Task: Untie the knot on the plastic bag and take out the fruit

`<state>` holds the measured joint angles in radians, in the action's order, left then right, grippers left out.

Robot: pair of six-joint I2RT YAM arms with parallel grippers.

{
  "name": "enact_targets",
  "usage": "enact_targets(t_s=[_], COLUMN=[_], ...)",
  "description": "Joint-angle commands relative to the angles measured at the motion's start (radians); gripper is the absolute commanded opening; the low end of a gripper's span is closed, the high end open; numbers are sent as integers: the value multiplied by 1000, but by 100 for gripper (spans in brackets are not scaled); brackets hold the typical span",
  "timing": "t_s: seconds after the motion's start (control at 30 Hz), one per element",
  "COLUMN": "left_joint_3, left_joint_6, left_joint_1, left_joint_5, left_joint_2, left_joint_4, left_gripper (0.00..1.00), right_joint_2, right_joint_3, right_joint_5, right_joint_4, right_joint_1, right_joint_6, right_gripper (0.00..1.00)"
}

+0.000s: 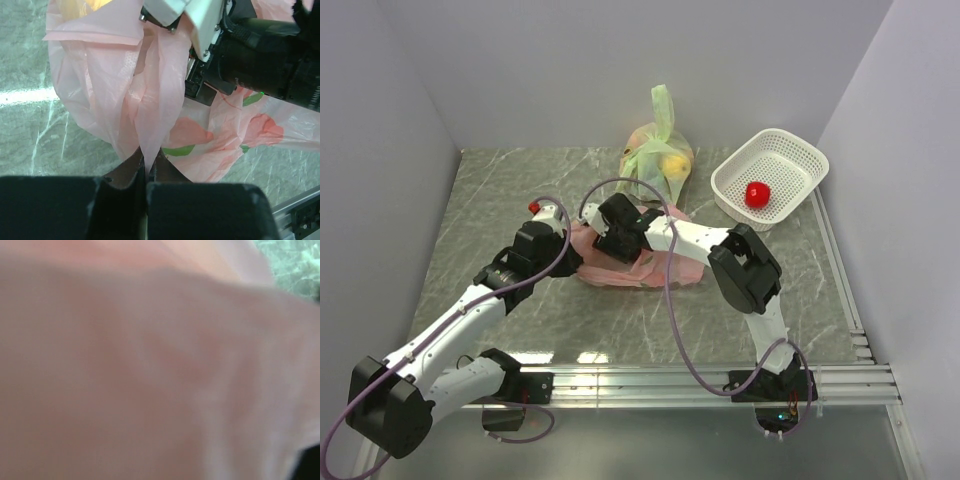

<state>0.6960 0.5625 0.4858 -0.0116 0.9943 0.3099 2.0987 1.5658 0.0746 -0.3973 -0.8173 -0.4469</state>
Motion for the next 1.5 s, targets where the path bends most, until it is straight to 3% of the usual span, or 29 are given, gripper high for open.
enact_targets(t_s=[0.0, 0.03, 0.1, 0.2, 0.23, 0.3, 0.63, 0.97, 1.47], left_joint_3=[16, 16, 16, 17, 17, 17, 22, 22, 23], left_joint_6=[-9, -9, -9, -9, -9, -9, -10, -9, -9], left_joint_1=[-6, -6, -7, -7, -7, -7, -27, -41, -46], left_joint_5=[22, 22, 24, 24, 24, 24, 15, 16, 18], left_joint_2=[9, 9, 9, 10, 12, 12, 10, 21, 18], left_joint_4=[-42, -42, -40, -40, -40, -40, -31, -32, -28], left_gripper=[6, 6, 5, 5, 5, 5, 5, 5, 5], right_joint_2=[35, 35, 34, 23, 17, -17, -282, -515, -727], right_joint_3=[23, 23, 8, -12, -15, -38, -190, -323, -360], right_joint_5=[62, 62, 74, 76, 76, 61, -226, -384, -519], right_joint_4=[-25, -25, -6, 14, 12, 23, 43, 181, 377], right_joint_1=[10, 9, 10, 9, 9, 7, 0, -5, 66], right_joint_6=[5, 7, 10, 16, 19, 22, 57, 131, 269], right_gripper=[68, 68, 56, 24, 9, 1, 0, 0, 0])
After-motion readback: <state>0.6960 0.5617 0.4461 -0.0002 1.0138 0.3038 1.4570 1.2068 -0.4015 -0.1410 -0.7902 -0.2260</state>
